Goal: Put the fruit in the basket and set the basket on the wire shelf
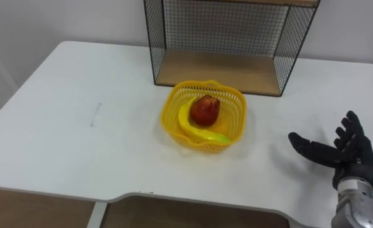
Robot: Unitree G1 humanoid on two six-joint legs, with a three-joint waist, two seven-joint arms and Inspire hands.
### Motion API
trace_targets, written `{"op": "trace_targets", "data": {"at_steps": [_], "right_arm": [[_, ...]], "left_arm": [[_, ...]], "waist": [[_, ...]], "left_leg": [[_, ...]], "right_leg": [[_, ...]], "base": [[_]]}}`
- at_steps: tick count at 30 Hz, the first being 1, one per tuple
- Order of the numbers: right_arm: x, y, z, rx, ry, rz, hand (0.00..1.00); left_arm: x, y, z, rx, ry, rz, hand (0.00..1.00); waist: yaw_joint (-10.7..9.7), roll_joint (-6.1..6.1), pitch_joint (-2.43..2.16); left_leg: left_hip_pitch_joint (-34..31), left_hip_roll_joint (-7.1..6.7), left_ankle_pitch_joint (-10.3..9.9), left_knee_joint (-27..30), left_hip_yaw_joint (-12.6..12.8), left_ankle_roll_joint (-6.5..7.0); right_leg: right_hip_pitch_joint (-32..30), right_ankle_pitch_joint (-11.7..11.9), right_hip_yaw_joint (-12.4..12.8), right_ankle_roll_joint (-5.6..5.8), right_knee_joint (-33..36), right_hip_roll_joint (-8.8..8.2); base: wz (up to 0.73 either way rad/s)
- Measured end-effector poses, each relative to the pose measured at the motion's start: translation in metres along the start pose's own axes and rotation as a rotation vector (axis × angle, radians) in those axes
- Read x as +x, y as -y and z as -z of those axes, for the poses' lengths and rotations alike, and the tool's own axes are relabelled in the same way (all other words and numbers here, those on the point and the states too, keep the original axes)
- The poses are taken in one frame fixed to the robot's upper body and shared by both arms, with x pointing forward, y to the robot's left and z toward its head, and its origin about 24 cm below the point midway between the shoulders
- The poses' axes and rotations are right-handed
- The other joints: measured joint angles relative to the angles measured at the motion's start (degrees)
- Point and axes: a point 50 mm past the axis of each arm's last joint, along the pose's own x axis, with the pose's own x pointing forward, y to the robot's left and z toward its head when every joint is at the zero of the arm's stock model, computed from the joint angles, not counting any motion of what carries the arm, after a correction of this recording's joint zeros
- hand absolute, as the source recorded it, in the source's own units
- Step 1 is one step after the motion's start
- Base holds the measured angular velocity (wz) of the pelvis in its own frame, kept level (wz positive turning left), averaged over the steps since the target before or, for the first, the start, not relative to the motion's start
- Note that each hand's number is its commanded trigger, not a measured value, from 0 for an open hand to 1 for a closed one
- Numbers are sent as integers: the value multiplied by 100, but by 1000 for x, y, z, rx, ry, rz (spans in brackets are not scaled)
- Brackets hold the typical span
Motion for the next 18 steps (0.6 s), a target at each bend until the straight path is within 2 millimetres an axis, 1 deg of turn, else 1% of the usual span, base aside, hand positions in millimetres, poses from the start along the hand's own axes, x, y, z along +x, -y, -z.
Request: {"op": "trace_targets", "data": {"at_steps": [2, 3, 6, 7, 10, 12, 15, 17, 18], "right_arm": [[-2, 1, 2, -39, 3, 1, 0], [-3, 2, 2, -59, 7, 0, 0], [-3, 0, 4, -53, 4, -8, 0], [-5, -1, 4, -51, 3, -17, 0], [-6, -4, -2, -39, 37, -50, 0], [-6, -5, -3, -33, 52, -72, 0], [-6, -8, -4, -28, 63, -106, 0], [-7, -8, -5, -24, 72, -121, 0], [-7, -9, -6, -21, 85, -129, 0]], "left_arm": [[-3, 2, -14, -12, 79, -13, 0], [-6, 4, -23, -32, 132, -19, 0], [-12, 10, -42, -71, 243, -22, 0], [-14, 11, -48, -84, 281, -18, 0], [-20, 13, -62, -96, 389, -6, 0], [-26, 17, -71, -120, 436, 14, 0], [-37, 26, -82, -154, 492, 70, 0], [-42, 28, -89, -174, 532, 104, 0], [-44, 29, -92, -184, 559, 120, 0]], "waist": [[7, 6, 2], [2, 9, 4], [-14, 31, 20], [-54, 27, 23], [-103, 20, 31], [-119, 34, 48], [-129, 46, 51], [-174, 49, 60], [-216, 77, 77]], "left_leg": [[2, 0, 0, 9, -13, 0], [0, 0, 0, 10, -15, 0], [-21, 0, 0, 9, -13, 0], [-31, 0, -1, 9, -13, 0], [-46, -6, -2, 8, -21, 1], [-50, -5, -2, 12, -25, 1], [-104, -15, -2, 51, -58, 2], [-131, -16, -2, 92, -70, 2], [-134, -17, -2, 94, -84, 2]], "right_leg": [[-6, 0, -9, 0, 0, 0], [1, 0, -13, 0, -1, 0], [9, -1, -13, 1, 0, -1], [-4, -4, -13, 6, -1, -1], [-21, -8, -11, 13, -10, -3], [-18, -8, -12, 13, -16, -2], [6, -5, -34, 14, -17, -9], [9, -3, -69, 13, -16, -16], [18, -3, -99, 14, -16, -21]], "base": [[0], [0], [0], [0], [0], [0], [4], [8], [9]]}}
